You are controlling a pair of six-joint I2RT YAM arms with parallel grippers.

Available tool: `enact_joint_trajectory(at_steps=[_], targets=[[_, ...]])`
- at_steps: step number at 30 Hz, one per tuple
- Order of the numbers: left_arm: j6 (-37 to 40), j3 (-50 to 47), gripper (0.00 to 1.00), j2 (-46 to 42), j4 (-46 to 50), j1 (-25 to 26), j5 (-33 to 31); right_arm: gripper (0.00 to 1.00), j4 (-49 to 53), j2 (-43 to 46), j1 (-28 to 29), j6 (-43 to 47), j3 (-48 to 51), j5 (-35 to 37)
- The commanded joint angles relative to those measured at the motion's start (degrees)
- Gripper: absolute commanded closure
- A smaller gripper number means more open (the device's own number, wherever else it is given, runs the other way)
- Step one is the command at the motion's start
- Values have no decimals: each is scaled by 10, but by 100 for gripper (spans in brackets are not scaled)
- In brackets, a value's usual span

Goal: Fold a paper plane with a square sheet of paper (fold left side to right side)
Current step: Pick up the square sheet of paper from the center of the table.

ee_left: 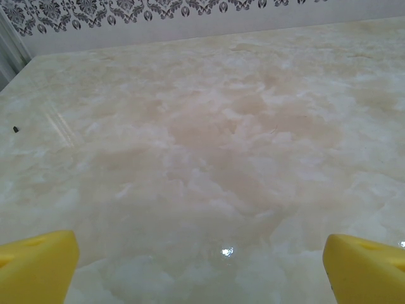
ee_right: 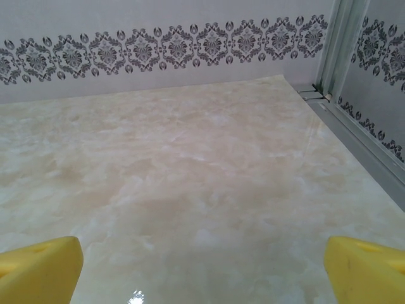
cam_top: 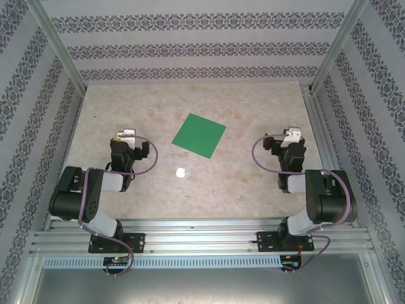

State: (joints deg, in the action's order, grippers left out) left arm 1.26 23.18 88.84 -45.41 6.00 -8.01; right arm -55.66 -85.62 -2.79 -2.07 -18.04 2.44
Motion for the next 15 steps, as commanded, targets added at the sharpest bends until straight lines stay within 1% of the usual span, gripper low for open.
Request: enact_joint_trajectory(at_steps=[1, 3, 5, 7, 9, 11, 12, 15], targets=[[-4, 51, 0, -54, 105, -11, -4, 2, 5, 70, -8, -20, 18, 22], [-11, 71, 0, -105, 175, -10, -2, 2, 102, 147, -6, -35, 8, 33], [-40, 89, 0, -157, 238, -10, 2, 2, 220, 219, 0, -56, -12, 34], [-79, 122, 0, -203, 328, -10, 39, 2, 342, 283, 9, -87, -58, 20], [-135, 165, 0, -223, 424, -10, 79, 2, 439, 321, 24, -124, -92, 0], [-188, 200, 0, -221, 499, -9, 135, 2, 515, 336, 41, -167, -125, -37], [-217, 216, 0, -213, 529, -9, 173, 2, 549, 334, 52, -188, -142, -54], [-283, 239, 0, -170, 572, 5, 269, 3, 621, 299, 103, -218, -190, -74]])
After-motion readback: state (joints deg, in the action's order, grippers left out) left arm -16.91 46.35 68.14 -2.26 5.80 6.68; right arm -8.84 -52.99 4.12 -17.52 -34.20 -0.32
